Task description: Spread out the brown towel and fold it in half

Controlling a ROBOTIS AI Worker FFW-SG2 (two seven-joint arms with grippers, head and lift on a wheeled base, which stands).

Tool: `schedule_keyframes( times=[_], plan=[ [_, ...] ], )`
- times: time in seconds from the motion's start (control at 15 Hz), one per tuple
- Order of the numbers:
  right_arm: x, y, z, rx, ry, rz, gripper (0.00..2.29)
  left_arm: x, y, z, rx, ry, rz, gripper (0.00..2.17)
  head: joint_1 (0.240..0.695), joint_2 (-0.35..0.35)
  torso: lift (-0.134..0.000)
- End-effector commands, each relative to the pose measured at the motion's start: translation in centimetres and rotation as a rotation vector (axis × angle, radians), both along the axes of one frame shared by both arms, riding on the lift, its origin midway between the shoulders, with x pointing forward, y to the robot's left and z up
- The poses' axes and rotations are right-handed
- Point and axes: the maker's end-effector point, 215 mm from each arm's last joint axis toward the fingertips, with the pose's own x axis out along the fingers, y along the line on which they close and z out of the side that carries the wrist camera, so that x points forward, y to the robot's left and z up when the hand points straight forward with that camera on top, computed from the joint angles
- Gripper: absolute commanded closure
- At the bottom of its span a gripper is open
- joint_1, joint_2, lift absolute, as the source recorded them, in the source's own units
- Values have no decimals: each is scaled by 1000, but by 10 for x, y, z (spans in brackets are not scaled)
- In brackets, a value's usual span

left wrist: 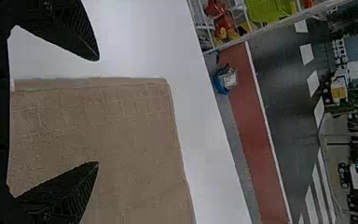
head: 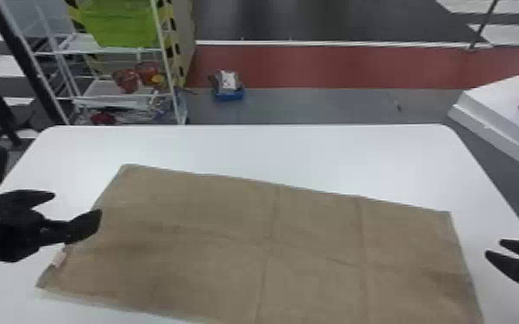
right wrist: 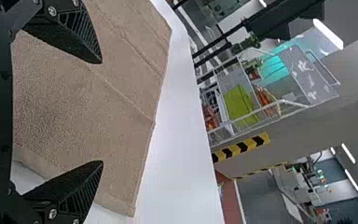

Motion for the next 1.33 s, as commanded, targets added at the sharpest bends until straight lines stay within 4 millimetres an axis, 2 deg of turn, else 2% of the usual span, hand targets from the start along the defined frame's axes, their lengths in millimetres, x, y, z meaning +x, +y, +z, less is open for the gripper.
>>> schedule_keyframes(
  times=[0.0,0.07,0.2,0.4,0.73,1.07,1.2,1.27],
  plan=[
    [11,-9,-6,16,86,-91,130,30,-22,12,-49,-20,-25,117,695,-32,-134],
    [20,-14,-3,21,106,-122,127,44,-33,16,-58,-25,-49,147,695,-47,-134],
    [30,-31,-9,-11,144,-190,127,68,-47,12,-83,-5,-86,194,695,-79,-134],
    [50,-51,-4,-17,183,-243,124,89,-47,-2,-84,35,-87,205,695,-132,-134],
    [80,-62,-4,-17,216,-280,124,131,-60,-11,-71,77,-125,208,695,-153,-134],
    [88,-78,-5,-48,229,-323,130,179,-71,-21,19,111,-218,269,695,-169,-134],
    [88,-83,-6,-51,233,-336,130,189,-72,-33,47,142,-262,272,695,-174,-134],
    [87,-86,-6,-51,233,-341,130,192,-66,-38,64,164,-269,272,695,-176,-134]
  ],
)
